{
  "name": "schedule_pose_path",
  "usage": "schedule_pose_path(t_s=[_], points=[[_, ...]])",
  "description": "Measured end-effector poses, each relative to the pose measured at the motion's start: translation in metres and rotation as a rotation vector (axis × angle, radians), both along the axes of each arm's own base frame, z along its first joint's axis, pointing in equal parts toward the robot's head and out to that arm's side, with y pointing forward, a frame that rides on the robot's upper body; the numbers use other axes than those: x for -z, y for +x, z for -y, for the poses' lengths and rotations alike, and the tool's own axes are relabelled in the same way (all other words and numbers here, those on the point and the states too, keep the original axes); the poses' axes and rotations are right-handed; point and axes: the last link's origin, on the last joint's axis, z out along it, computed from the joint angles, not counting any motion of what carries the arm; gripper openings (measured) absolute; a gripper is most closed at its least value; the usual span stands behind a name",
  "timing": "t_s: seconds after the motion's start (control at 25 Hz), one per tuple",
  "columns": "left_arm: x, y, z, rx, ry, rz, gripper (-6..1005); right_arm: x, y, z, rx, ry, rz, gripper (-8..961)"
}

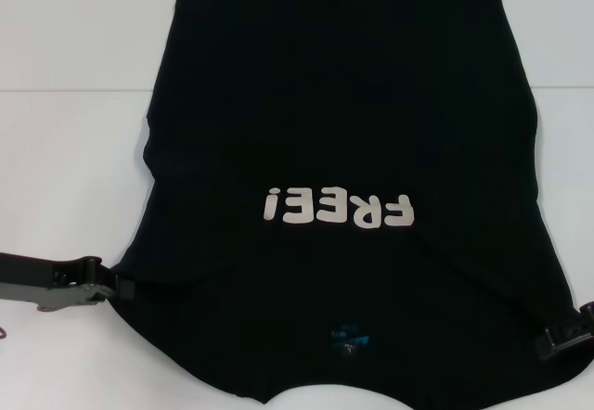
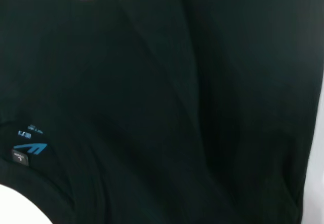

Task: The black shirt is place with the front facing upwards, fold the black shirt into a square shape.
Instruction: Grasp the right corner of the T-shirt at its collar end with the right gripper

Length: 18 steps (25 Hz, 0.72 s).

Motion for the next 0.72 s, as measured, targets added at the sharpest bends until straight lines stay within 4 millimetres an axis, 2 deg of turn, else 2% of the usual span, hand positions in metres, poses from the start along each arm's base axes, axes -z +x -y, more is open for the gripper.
schedule_pose_path(t_s=[0.52,0.72], points=[[0.0003,0.0011,-0.0003,0.003,-0.002,0.002,25,0.0008,-0.0037,-0.0049,-0.022,0.004,0.002,905],[0.0005,0.0011,-0.0001,0.011,-0.004,0.000,26,0.0038,-0.0057,-0.0071,-0.039,-0.003,0.018,743]])
